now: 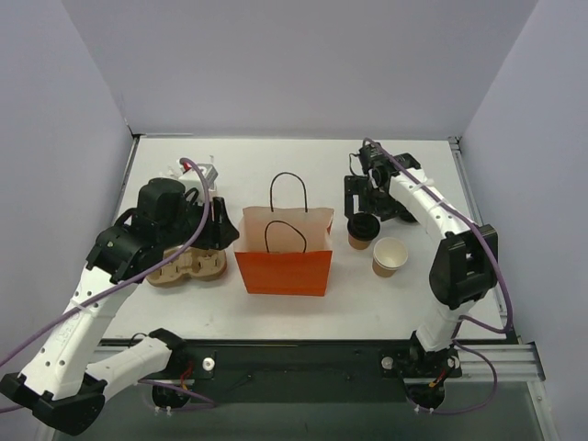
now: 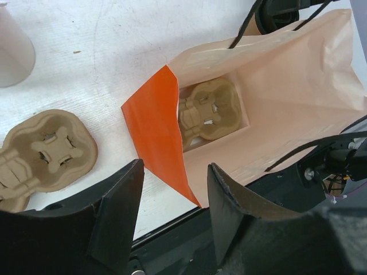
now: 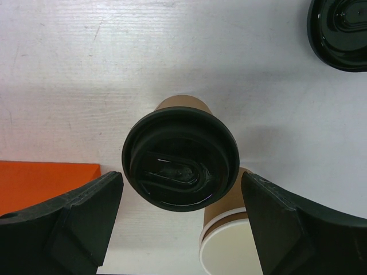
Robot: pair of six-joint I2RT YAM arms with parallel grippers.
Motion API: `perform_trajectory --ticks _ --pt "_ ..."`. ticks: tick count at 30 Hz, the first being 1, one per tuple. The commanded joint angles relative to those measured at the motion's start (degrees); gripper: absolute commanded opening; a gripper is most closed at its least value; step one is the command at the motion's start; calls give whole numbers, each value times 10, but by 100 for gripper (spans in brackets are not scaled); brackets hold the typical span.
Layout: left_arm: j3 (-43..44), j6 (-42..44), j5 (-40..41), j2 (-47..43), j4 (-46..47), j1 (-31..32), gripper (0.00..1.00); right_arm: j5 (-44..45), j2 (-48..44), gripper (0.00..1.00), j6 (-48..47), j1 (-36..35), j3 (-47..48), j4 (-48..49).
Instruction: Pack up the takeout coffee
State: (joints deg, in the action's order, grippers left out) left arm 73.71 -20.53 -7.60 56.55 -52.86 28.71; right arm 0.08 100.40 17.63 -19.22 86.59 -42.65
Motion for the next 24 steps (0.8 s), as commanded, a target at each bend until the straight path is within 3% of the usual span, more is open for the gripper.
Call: perform_trajectory --ticks 1,17,24 --pt "32 1 18 -10 -13 -1 58 38 14 87 6 -4 -12 -12" --pt "35 -5 46 -27 -27 -1 59 26 26 79 6 -6 -34 -8" --pt "37 -5 47 -25 -30 -1 59 33 16 69 7 -7 -31 -10"
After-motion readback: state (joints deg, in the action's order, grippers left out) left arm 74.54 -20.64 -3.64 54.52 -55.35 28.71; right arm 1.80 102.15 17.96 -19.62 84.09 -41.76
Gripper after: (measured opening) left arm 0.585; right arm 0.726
